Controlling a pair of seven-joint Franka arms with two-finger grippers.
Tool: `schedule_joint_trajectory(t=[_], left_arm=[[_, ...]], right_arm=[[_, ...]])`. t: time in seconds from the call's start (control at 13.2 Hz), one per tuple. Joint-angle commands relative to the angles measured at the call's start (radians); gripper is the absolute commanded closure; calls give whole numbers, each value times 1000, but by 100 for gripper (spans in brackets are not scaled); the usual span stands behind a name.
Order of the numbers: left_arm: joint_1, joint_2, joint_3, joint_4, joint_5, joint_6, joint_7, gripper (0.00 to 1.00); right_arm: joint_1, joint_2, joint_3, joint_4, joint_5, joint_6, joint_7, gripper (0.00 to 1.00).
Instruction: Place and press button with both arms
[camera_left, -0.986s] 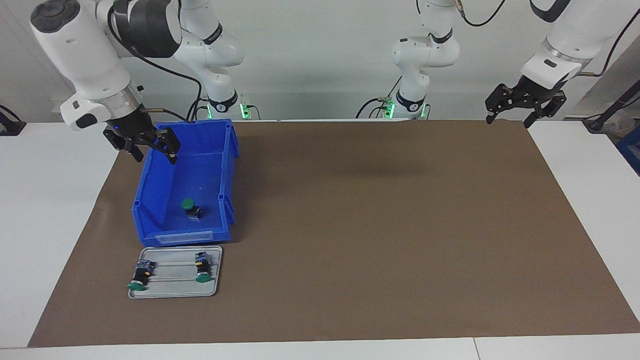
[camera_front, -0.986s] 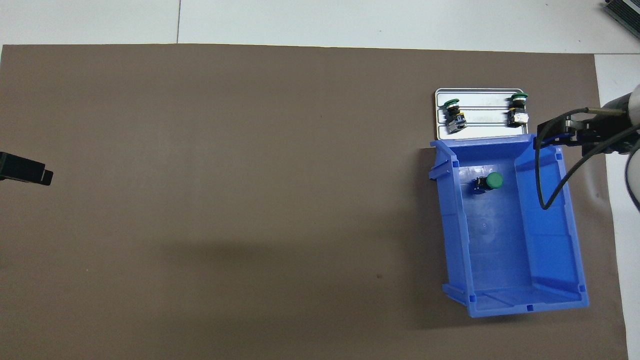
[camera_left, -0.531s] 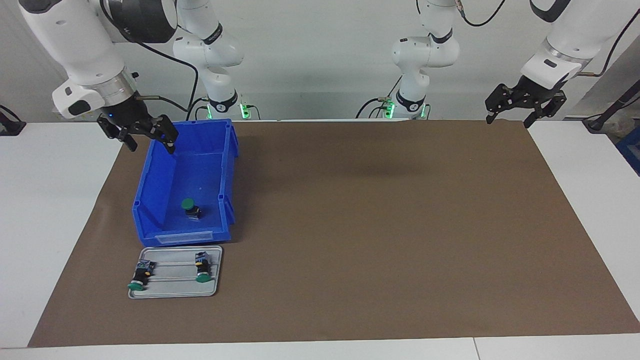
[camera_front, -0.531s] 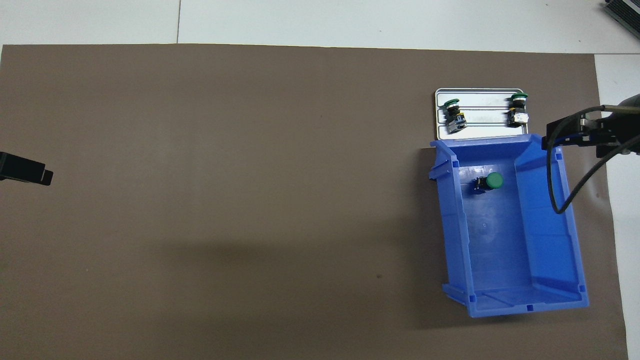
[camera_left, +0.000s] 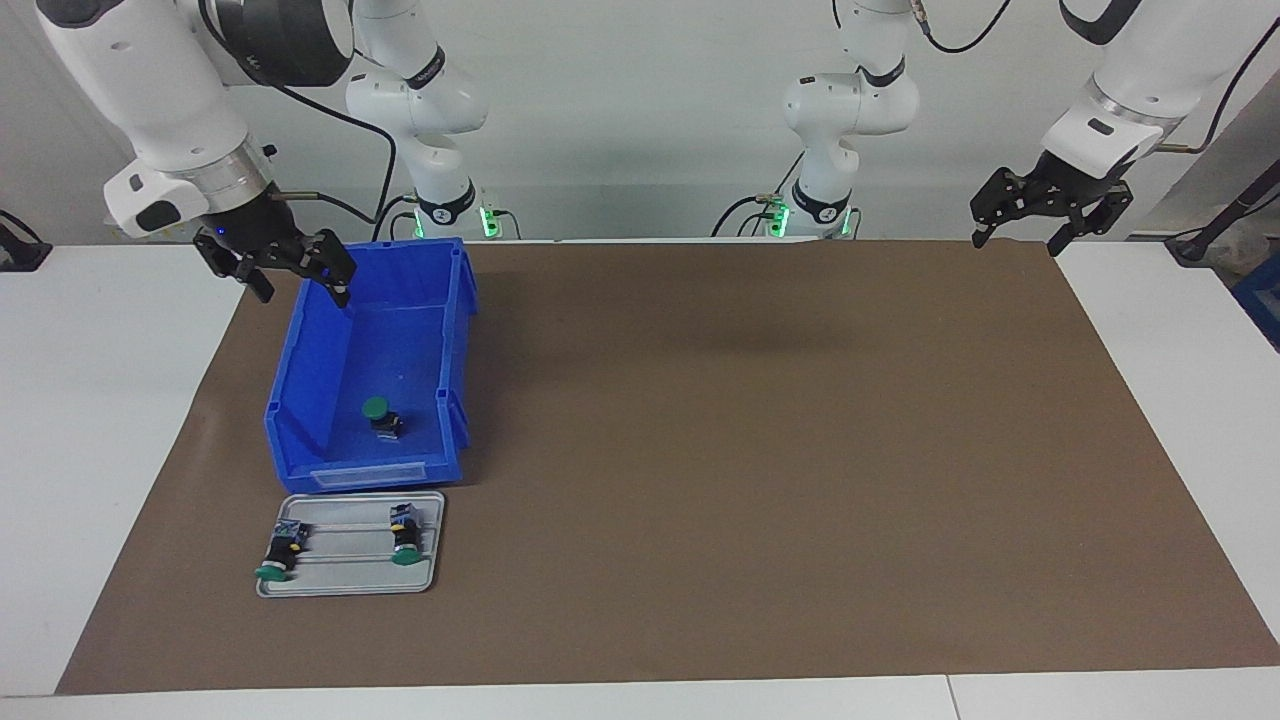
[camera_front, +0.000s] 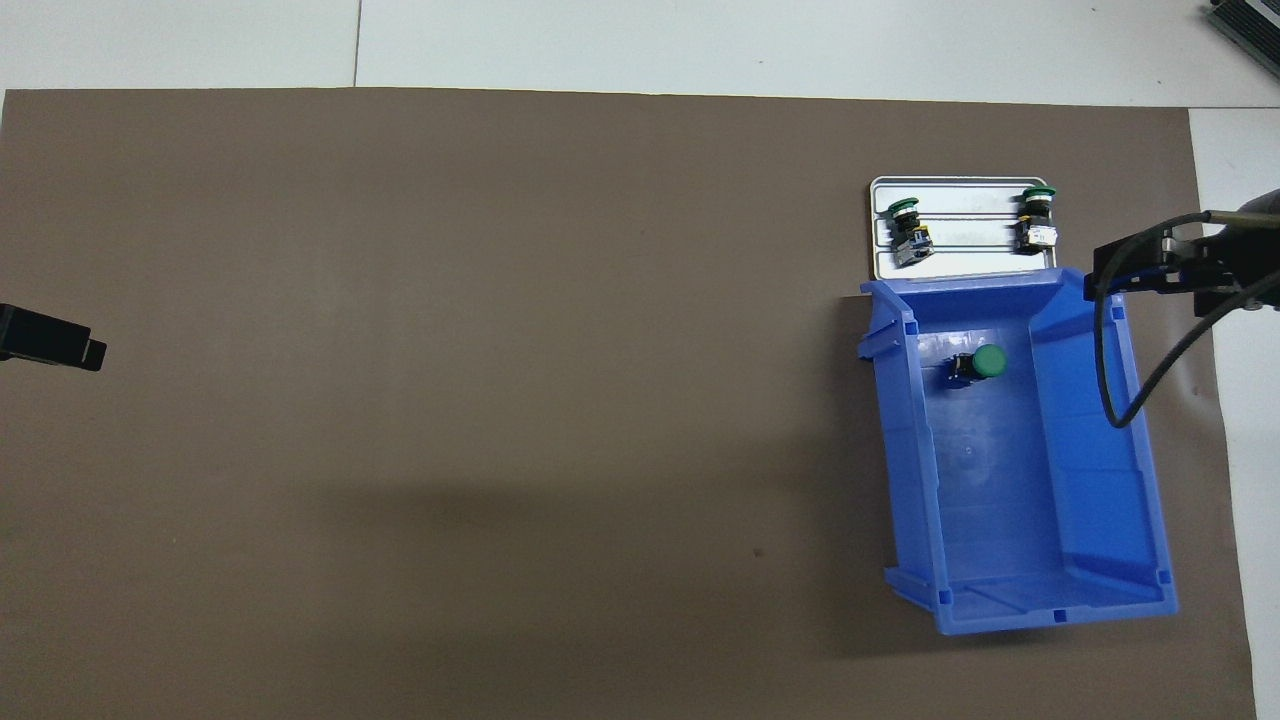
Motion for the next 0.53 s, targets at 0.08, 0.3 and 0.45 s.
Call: schedule_joint_trajectory(t=[0.08,0.3,0.45], left_arm=[[12,-29,-7,-31,-9,-1,2,0],[12,-29,-7,-31,-9,-1,2,0],[12,-30,-7,-31,-9,-1,2,0]], right_arm=[[-17,-18,2,-21,23,-4,-20,0],[-18,-18,2,-21,23,5,-31,0],[-18,-18,4,-21,23,6,-31,0]])
